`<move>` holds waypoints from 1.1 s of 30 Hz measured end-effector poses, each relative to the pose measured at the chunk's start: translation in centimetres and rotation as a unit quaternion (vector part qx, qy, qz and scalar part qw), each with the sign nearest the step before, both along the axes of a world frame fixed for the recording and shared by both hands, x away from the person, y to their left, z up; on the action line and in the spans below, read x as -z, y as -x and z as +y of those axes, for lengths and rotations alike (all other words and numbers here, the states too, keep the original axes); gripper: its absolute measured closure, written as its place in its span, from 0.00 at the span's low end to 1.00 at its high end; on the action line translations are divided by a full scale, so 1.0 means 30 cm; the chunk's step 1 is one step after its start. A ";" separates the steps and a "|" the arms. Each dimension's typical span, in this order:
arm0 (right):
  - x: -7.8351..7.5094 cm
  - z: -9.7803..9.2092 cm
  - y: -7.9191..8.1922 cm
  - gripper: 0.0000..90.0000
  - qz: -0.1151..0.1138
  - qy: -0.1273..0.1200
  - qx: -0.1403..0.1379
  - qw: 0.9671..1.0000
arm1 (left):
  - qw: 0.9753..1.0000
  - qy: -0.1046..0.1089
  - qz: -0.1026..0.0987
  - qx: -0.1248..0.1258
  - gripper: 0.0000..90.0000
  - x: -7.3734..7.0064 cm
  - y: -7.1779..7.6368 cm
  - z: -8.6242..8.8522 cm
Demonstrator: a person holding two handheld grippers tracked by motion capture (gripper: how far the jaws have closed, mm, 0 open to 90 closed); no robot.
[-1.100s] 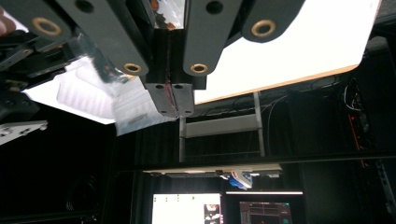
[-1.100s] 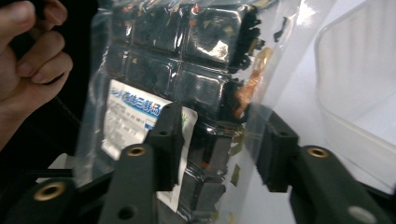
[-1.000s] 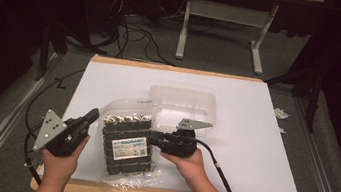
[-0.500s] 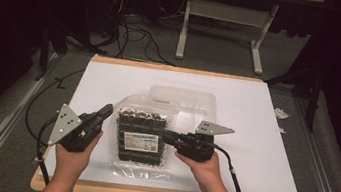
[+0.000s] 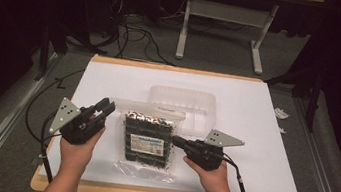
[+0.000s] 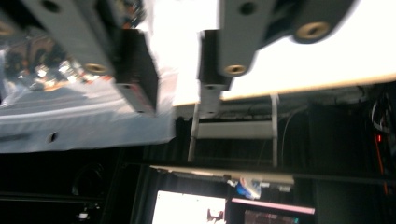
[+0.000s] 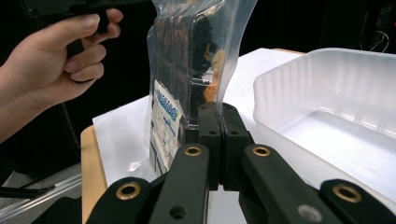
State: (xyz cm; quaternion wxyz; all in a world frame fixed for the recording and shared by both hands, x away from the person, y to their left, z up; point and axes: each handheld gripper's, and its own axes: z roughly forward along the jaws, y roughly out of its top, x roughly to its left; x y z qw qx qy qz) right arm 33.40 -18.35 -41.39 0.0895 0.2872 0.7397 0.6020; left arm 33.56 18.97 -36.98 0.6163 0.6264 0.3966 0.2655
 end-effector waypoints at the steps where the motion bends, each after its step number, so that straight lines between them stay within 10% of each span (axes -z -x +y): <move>1: 0.002 0.001 0.001 1.00 -0.002 0.002 0.001 1.000 | 1.000 0.000 0.006 -0.002 0.70 0.012 0.002 0.010; 9: 0.009 -0.002 0.001 1.00 -0.003 0.003 0.006 1.000 | 0.999 -0.022 0.043 0.025 0.56 0.094 0.030 0.031; 20: 0.022 -0.008 -0.002 1.00 0.003 -0.002 0.013 1.000 | 0.987 -0.055 0.106 0.112 0.52 0.177 0.021 -0.039; 29: 0.029 -0.014 -0.004 1.00 0.006 -0.004 0.013 1.000 | 0.983 -0.058 0.130 0.114 0.91 0.209 0.000 -0.018; 33: 0.030 -0.014 -0.002 1.00 0.008 -0.002 0.012 1.000 | 0.983 -0.093 0.117 0.107 1.00 0.213 0.006 -0.046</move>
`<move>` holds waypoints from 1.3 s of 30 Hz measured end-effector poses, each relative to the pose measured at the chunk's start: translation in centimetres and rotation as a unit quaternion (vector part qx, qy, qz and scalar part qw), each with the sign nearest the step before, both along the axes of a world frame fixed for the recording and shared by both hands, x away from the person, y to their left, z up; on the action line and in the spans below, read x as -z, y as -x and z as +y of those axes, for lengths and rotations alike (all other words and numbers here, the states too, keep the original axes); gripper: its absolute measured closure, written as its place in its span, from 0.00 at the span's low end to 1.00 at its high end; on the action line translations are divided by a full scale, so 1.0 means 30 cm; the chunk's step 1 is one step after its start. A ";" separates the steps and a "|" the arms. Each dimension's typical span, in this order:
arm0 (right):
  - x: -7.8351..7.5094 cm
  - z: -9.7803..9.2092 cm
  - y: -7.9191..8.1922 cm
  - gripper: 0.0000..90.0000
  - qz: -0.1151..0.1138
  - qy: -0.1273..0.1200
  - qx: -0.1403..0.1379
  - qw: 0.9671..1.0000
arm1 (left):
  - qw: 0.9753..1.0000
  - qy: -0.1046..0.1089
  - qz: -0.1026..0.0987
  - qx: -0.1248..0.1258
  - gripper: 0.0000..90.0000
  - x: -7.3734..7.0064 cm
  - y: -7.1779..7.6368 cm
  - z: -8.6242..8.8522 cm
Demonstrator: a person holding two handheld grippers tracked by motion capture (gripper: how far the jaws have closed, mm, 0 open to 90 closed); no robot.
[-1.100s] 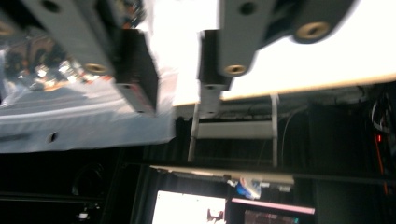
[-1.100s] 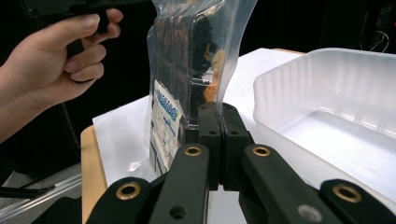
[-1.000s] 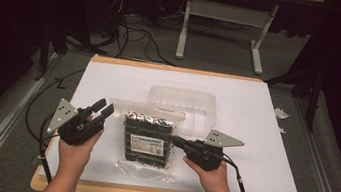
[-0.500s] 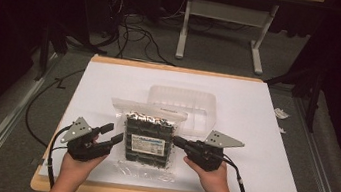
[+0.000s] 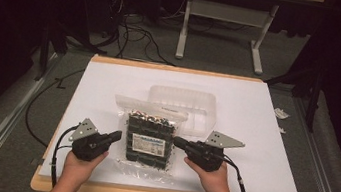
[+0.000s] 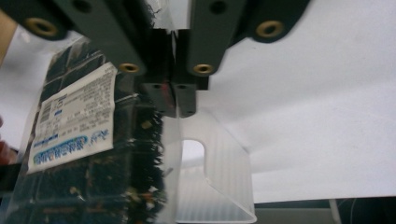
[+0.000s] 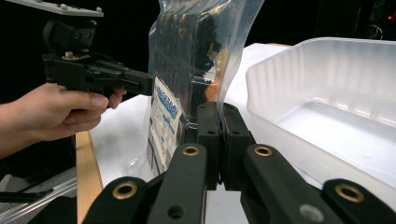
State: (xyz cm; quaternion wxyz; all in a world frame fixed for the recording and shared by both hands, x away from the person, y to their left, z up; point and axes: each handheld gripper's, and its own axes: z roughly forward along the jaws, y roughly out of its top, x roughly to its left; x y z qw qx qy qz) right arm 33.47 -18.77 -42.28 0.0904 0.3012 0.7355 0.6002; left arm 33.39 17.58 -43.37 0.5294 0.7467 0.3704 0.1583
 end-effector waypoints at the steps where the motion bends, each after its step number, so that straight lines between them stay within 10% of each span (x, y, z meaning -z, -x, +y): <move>1: 0.002 -0.005 0.002 0.99 0.000 0.003 -0.002 1.000 | 1.000 -0.006 -0.010 0.002 1.00 0.000 0.006 -0.005; 6: 0.006 -0.013 0.006 0.89 0.004 0.004 -0.009 1.000 | 0.999 -0.023 -0.031 0.003 1.00 -0.005 0.019 -0.014; 11: 0.016 0.004 -0.026 0.48 0.052 -0.011 -0.032 0.998 | 0.998 -0.029 -0.047 0.002 1.00 -0.005 0.028 -0.020; 23: 0.016 0.058 -0.051 0.85 0.060 -0.034 -0.091 0.993 | 0.999 -0.027 -0.033 -0.006 0.99 0.000 0.019 -0.022; 28: -0.002 0.057 -0.035 0.85 0.050 -0.038 -0.094 0.994 | 1.000 -0.012 -0.025 -0.007 0.68 -0.003 0.017 -0.004; 39: -0.097 -0.028 0.006 0.85 -0.009 -0.050 -0.046 0.998 | 0.998 -0.027 -0.025 -0.047 0.45 0.007 0.003 0.042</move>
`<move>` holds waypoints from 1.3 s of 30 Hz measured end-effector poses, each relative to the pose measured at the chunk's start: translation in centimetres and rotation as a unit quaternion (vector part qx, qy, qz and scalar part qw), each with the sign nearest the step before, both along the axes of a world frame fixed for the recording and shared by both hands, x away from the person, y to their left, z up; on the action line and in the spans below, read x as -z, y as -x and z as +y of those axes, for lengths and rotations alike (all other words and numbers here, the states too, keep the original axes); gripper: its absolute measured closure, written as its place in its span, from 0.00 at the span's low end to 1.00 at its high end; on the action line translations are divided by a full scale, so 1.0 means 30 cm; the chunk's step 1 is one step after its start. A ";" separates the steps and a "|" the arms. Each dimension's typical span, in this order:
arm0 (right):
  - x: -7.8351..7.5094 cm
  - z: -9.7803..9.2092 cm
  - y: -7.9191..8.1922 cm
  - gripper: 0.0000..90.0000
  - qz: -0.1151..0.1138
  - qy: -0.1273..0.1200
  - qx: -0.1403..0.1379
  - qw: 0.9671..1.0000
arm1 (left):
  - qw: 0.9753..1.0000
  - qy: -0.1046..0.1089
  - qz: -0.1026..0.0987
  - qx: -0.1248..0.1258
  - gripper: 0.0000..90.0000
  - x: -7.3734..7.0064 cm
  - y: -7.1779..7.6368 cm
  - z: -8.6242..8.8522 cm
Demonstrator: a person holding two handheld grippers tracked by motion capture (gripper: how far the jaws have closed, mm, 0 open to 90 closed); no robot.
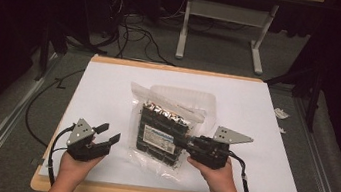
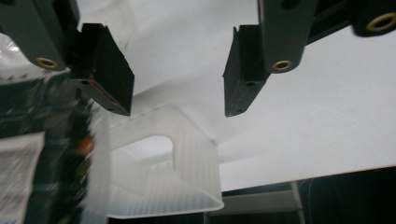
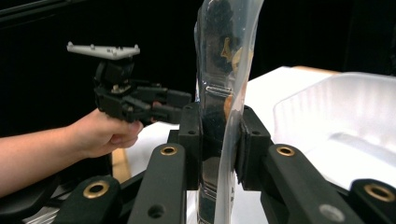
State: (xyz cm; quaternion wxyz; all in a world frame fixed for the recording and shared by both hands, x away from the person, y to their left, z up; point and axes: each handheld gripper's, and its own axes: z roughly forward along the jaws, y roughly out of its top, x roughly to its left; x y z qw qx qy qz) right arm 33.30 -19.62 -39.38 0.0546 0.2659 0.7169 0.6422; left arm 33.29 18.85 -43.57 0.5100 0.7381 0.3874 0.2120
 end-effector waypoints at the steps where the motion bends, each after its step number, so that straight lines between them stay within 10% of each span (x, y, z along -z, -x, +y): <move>1: 0.000 0.000 0.000 0.85 0.000 0.000 0.000 1.000 | 1.000 0.000 0.000 0.000 0.43 0.000 0.000 0.000; 10: -0.046 -0.077 0.018 0.85 -0.031 -0.001 0.039 0.999 | 0.999 -0.024 0.003 -0.033 0.38 0.014 -0.010 0.017; 29: -0.126 -0.182 0.019 0.85 -0.068 -0.009 0.140 0.988 | 0.999 -0.044 0.009 -0.005 0.33 0.024 -0.014 -0.002; 39: -0.154 -0.168 -0.063 0.85 -0.073 0.003 0.173 0.982 | 0.999 -0.044 0.011 -0.007 0.34 0.025 -0.016 -0.002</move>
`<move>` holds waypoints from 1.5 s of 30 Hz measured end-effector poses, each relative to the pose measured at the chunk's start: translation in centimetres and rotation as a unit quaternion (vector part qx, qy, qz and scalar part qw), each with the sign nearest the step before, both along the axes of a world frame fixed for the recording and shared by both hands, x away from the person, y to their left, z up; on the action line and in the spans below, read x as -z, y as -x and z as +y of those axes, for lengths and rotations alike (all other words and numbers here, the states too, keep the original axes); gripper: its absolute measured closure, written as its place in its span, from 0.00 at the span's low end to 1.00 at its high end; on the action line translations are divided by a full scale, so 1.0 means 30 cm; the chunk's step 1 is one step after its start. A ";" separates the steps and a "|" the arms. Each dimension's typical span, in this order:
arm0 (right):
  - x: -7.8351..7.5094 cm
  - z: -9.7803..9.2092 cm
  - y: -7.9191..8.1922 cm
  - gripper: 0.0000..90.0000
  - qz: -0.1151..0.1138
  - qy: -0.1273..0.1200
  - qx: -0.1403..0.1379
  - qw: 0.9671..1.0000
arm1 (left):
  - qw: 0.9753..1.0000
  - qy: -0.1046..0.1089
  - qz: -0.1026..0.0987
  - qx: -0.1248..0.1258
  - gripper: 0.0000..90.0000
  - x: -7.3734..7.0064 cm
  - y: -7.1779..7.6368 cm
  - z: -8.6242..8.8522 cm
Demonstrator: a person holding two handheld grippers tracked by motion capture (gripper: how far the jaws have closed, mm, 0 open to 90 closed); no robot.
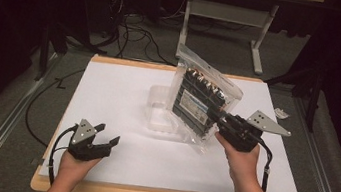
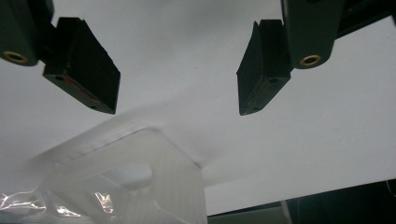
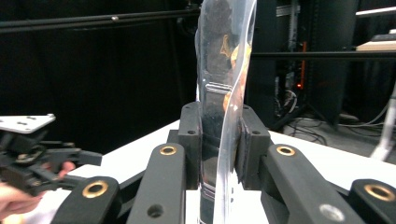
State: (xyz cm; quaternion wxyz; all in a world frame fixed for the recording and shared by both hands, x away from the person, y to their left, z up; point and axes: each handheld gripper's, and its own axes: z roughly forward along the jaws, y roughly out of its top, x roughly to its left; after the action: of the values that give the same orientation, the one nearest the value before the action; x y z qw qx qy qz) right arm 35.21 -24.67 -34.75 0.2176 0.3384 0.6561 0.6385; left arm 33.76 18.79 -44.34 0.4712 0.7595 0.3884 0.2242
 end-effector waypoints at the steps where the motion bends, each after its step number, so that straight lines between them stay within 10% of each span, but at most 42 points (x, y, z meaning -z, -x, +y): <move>1: 0.000 0.004 -0.012 0.85 -0.004 0.002 0.002 1.000 | 1.000 0.000 -0.001 -0.001 0.34 0.001 -0.001 -0.001; 45: 0.034 0.164 -0.318 0.85 -0.006 0.047 0.017 0.999 | 1.000 -0.008 0.001 0.022 0.35 0.005 0.000 -0.016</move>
State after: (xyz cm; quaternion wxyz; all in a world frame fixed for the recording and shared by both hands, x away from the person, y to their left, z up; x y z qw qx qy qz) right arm 44.75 -19.74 -35.77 0.2482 0.3350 0.6784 0.6050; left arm 33.77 18.31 -44.50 0.4692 0.7721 0.3702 0.2159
